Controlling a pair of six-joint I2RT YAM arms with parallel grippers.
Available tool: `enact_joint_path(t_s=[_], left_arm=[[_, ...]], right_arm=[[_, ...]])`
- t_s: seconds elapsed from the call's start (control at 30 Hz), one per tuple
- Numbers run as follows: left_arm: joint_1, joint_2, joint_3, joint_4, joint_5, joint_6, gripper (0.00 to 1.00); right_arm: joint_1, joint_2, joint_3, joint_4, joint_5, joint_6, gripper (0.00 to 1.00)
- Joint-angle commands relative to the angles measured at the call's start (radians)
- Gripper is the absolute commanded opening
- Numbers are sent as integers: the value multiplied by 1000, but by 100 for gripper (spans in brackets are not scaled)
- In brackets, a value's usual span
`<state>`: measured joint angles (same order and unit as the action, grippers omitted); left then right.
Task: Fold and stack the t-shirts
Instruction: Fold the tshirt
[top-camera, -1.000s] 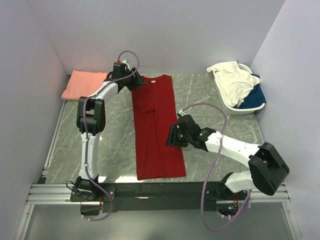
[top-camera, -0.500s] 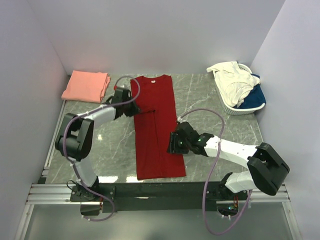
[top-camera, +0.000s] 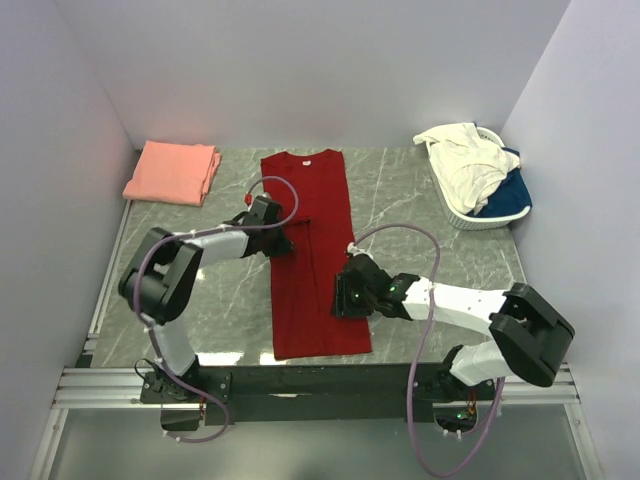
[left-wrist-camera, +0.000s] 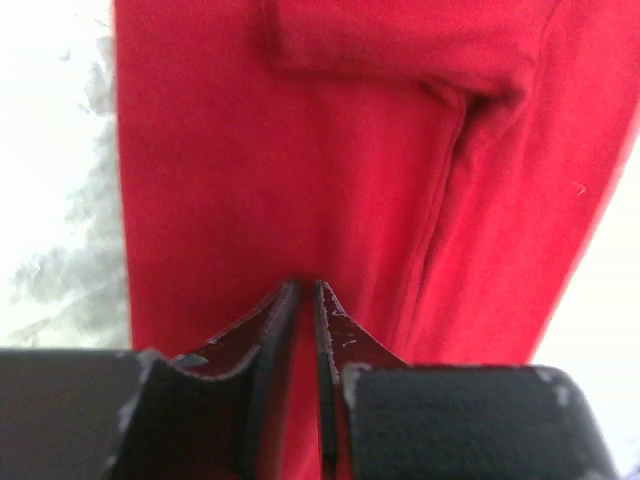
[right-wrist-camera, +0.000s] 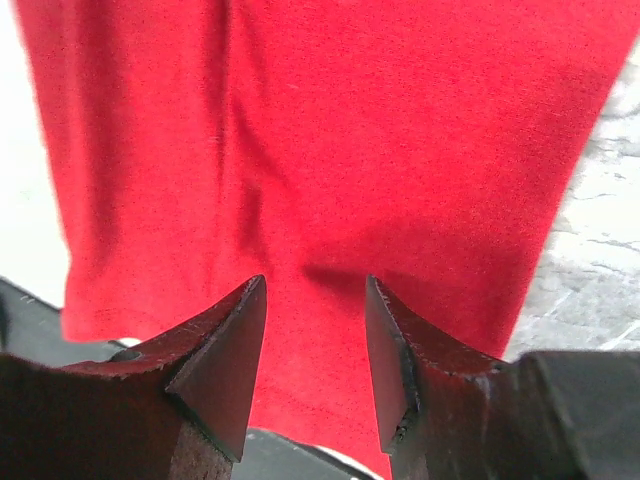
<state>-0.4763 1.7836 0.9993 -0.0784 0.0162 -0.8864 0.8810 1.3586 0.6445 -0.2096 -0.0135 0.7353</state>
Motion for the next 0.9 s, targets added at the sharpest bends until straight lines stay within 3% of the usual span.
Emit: enact_joint_path(t_s=[0.0,0.17,0.5,0.7,0.87], left_arm=[[10,82,79,-44,-47,-3,20],[33,187,188,-93,-36,15,20],[122,247,318,-132,25,72,20],[122,82,248,-107,60,90,32],[122,-159,73,-124,41,66,36]], right_arm=[[-2,43,12,16,49,0,51],[-48,99,41,39,27,-20,51],[-123,154,119,39,-22,-57,51],[-123,65,119,-8,-40,-57,51],[-123,-85,38,-39,-45,-33,52]])
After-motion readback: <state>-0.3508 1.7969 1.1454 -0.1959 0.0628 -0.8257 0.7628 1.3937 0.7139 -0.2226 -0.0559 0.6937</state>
